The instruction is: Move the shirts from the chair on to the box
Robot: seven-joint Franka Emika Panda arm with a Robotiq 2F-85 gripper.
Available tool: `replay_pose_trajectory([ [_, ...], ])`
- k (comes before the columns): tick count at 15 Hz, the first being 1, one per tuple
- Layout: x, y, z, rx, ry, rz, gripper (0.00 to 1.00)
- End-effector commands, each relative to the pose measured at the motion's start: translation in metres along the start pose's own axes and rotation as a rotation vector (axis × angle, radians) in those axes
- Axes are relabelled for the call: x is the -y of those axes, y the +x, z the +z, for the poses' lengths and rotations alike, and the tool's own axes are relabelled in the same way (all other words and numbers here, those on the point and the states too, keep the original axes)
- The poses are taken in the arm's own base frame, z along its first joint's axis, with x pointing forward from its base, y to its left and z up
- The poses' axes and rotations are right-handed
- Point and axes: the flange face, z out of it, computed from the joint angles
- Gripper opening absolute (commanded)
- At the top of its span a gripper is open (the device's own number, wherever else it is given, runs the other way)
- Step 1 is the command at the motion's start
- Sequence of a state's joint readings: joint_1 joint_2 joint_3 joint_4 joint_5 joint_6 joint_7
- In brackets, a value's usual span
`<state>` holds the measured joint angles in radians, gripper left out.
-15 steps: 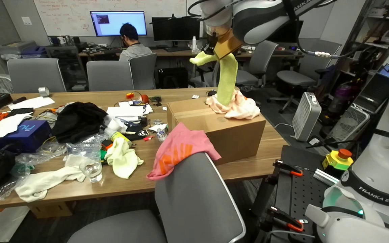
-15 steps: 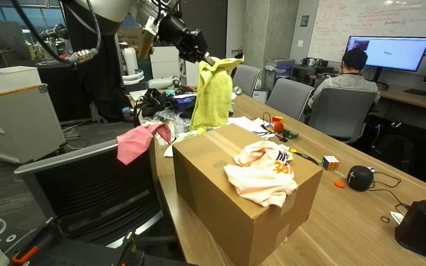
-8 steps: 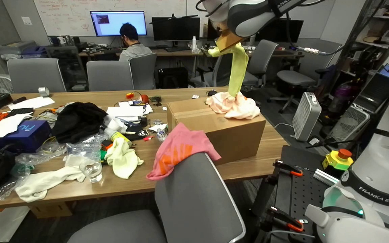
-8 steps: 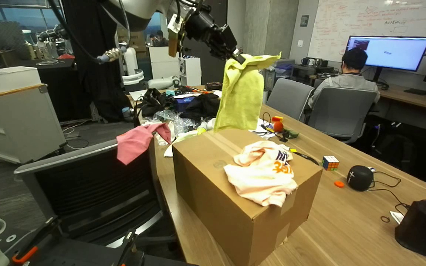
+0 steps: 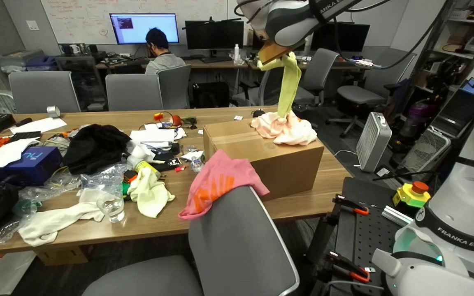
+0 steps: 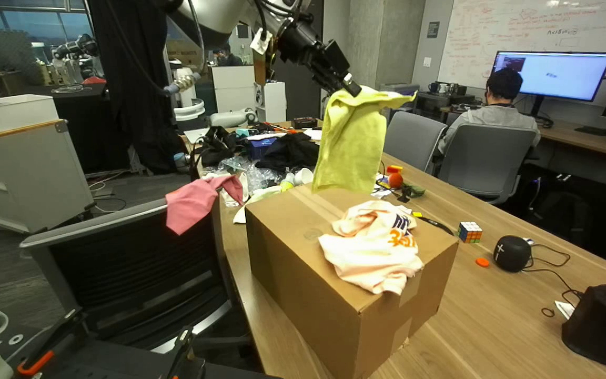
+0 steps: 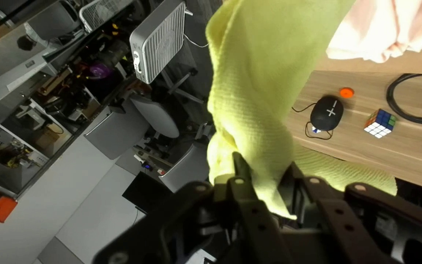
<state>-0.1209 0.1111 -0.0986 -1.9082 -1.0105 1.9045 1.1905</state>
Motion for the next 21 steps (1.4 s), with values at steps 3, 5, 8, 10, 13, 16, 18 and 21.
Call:
replay_pose_trajectory([
  [3, 0.016, -0.005, 0.006, 0.044, 0.005, -0.098, 0.73],
  [5, 0.018, -0.013, 0.006, 0.080, 0.044, -0.156, 0.89],
  [8, 0.022, -0.038, -0.009, 0.141, 0.130, -0.298, 1.00],
  [10, 0.025, -0.061, -0.029, 0.168, 0.185, -0.386, 1.00],
  [13, 0.032, -0.105, -0.067, 0.198, 0.269, -0.514, 1.00],
  [16, 0.039, -0.161, -0.109, 0.205, 0.342, -0.659, 1.00],
  [18, 0.043, -0.200, -0.136, 0.199, 0.389, -0.755, 1.00],
  [21, 0.049, -0.257, -0.174, 0.177, 0.468, -0.893, 1.00],
])
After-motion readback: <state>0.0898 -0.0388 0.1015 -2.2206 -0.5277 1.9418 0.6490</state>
